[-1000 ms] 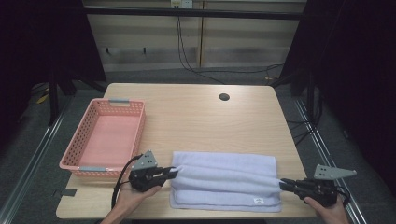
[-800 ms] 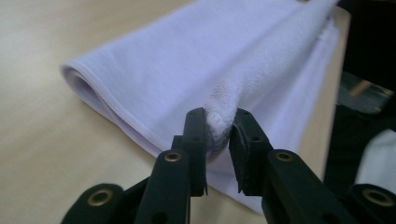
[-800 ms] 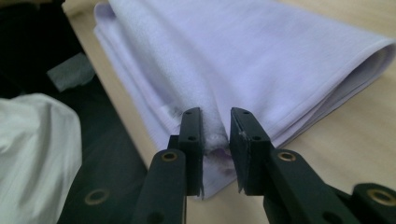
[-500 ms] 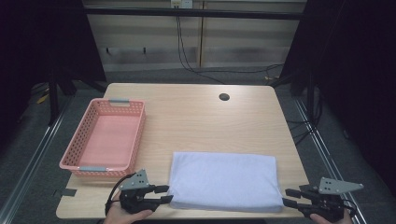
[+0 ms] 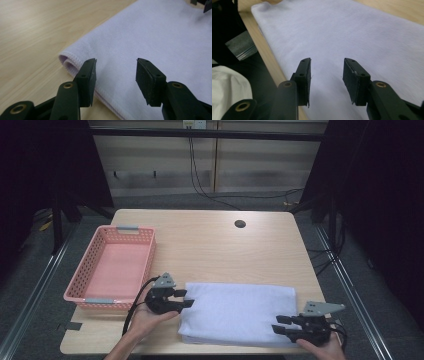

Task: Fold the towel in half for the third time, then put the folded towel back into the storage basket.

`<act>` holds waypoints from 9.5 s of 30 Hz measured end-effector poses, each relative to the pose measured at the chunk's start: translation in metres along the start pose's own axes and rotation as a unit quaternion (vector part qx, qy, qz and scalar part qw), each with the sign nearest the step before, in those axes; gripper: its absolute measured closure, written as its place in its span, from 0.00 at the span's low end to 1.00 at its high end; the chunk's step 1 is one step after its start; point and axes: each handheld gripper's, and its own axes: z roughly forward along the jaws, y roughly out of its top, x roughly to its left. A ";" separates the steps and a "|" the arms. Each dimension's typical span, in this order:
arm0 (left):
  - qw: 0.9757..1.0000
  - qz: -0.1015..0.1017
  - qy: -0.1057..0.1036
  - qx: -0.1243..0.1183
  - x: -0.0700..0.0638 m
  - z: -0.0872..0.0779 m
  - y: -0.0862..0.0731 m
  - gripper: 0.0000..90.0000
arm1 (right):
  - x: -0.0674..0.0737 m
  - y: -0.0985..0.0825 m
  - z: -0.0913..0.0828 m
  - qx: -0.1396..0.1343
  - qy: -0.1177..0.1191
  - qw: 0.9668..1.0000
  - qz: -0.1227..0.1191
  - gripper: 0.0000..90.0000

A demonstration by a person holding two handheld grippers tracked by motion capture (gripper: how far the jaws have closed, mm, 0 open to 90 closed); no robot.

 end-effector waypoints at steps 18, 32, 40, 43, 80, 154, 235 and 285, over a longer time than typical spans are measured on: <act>1.000 -0.012 0.012 0.021 0.009 0.044 0.007 0.52 | 0.015 0.021 0.063 0.079 -0.010 0.996 -0.045 0.64; 0.999 -0.032 -0.023 0.034 -0.003 0.028 0.010 0.58 | 0.001 0.007 0.027 0.078 -0.034 0.996 -0.022 0.55; 0.998 -0.057 0.009 -0.005 0.028 0.017 0.018 0.58 | 0.060 0.047 0.081 0.053 0.064 0.994 -0.071 0.49; 0.998 -0.062 0.019 -0.013 0.032 0.020 0.017 0.56 | 0.083 0.060 0.118 0.067 0.097 0.989 -0.089 0.44; 0.997 -0.070 0.002 0.037 0.033 0.037 0.006 0.75 | 0.107 0.063 0.157 0.073 0.072 0.983 -0.153 0.88; 0.998 -0.015 -0.059 -0.032 -0.048 0.100 0.120 0.54 | 0.035 0.013 -0.011 -0.067 -0.040 0.997 0.003 0.41; 0.995 -0.019 -0.090 0.028 -0.069 -0.015 0.003 0.86 | -0.066 0.108 0.067 0.023 0.019 0.998 0.047 0.81; 0.999 -0.025 -0.008 -0.022 -0.021 -0.087 0.027 0.86 | -0.055 0.223 0.099 -0.009 0.054 0.998 0.022 0.82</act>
